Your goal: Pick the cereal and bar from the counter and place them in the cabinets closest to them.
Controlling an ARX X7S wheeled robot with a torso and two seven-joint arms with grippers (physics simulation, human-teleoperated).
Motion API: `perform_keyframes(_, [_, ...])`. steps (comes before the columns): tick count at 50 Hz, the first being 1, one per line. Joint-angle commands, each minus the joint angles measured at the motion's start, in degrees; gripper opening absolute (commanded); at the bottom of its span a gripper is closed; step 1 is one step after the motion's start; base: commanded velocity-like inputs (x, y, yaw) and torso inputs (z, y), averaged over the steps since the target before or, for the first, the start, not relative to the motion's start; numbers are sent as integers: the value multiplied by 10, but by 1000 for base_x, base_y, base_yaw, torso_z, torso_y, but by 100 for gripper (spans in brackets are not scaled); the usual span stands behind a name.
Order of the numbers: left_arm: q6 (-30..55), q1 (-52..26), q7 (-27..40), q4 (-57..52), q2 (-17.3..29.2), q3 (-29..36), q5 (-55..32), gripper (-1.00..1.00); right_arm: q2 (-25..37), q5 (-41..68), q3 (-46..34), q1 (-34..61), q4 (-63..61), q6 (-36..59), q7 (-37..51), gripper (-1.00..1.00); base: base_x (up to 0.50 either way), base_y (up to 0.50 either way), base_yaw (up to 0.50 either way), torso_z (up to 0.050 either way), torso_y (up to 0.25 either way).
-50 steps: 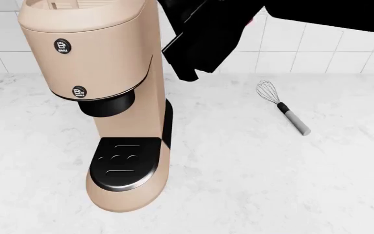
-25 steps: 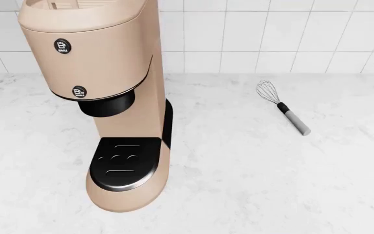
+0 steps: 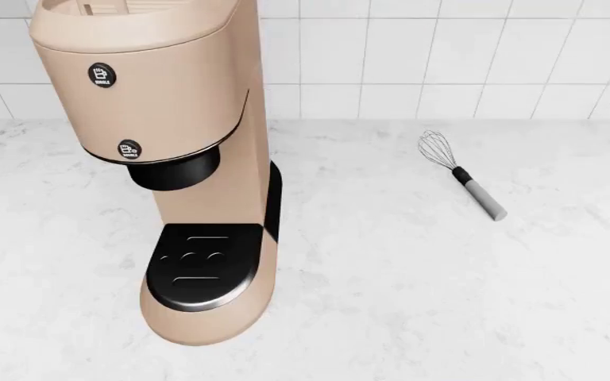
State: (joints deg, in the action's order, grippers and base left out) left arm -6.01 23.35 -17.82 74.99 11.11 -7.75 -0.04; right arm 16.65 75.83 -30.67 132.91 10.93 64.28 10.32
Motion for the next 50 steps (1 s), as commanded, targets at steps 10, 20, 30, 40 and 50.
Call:
perform_keyframes(10, [-3,0,-4,0,0,-1,0,100,-166,-582,238,21,176,32,-306,-100,0,0,0,0,0])
perform_keyframes(20, [-7,1,-3,0,0,-1,0,100,-166,-717,219,21,386,-103,-328,-100,0,0,0,0,0])
perform_keyframes(30, [-9,1,-4,0,0,-2,0,100,-166,-760,237,21,454,-149,-295,-100,0,0,0,0,0])
perform_keyframes(40, [-7,1,-4,0,0,-5,0,100,-164,-873,280,21,549,-190,-270,-100,0,0,0,0,0])
perform_keyframes(50, [-5,1,-3,0,-1,-8,0,100,-149,-861,284,21,596,-213,-188,-100,0,0,0,0,0])
